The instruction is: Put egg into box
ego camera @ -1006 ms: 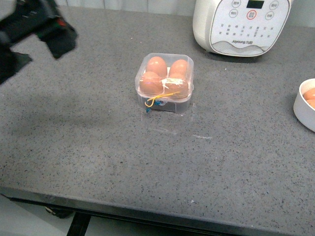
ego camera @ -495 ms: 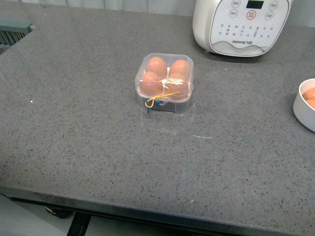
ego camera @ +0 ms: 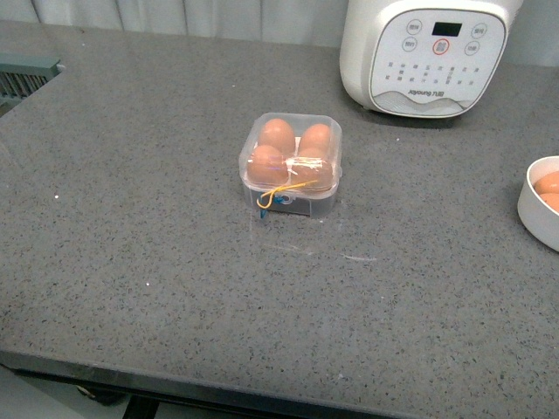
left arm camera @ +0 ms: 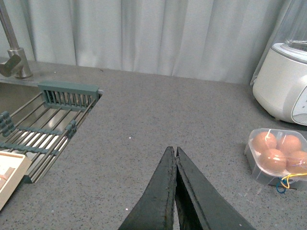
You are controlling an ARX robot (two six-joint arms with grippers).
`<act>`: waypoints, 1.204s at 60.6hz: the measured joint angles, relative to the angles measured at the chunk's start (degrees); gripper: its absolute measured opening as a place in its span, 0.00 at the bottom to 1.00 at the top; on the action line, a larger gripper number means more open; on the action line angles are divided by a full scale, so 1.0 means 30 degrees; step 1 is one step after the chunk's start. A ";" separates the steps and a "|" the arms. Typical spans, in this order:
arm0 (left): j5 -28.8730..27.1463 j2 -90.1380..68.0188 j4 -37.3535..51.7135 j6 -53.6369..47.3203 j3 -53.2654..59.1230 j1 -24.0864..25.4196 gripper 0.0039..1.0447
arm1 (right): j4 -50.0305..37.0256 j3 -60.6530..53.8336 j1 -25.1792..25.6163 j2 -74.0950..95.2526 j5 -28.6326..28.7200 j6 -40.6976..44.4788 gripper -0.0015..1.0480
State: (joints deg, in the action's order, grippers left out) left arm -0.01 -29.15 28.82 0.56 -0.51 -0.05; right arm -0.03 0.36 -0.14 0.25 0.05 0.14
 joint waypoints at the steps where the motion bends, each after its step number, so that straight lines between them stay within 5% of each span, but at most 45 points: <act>1: 0.0000 0.0124 -0.0117 0.0000 0.0000 0.0000 0.04 | 0.0000 0.0000 0.0000 0.0000 0.0000 0.0000 0.91; 50: 0.0000 0.6382 -0.6200 -0.0036 0.0000 0.0000 0.04 | 0.0000 0.0000 0.0000 0.0000 0.0000 0.0000 0.91; 55: 0.0007 0.8947 -0.9318 -0.0044 -0.0007 0.0000 0.04 | 0.0000 0.0000 0.0000 0.0000 0.0000 0.0000 0.91; 73: 0.0000 0.9624 -0.9566 -0.0051 -0.0007 0.0000 0.04 | 0.0000 0.0000 0.0000 0.0000 0.0000 0.0000 0.91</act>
State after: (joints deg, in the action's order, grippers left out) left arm -0.01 -0.27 0.12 0.40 -0.54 -0.05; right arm -0.03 0.36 -0.14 0.25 0.05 0.14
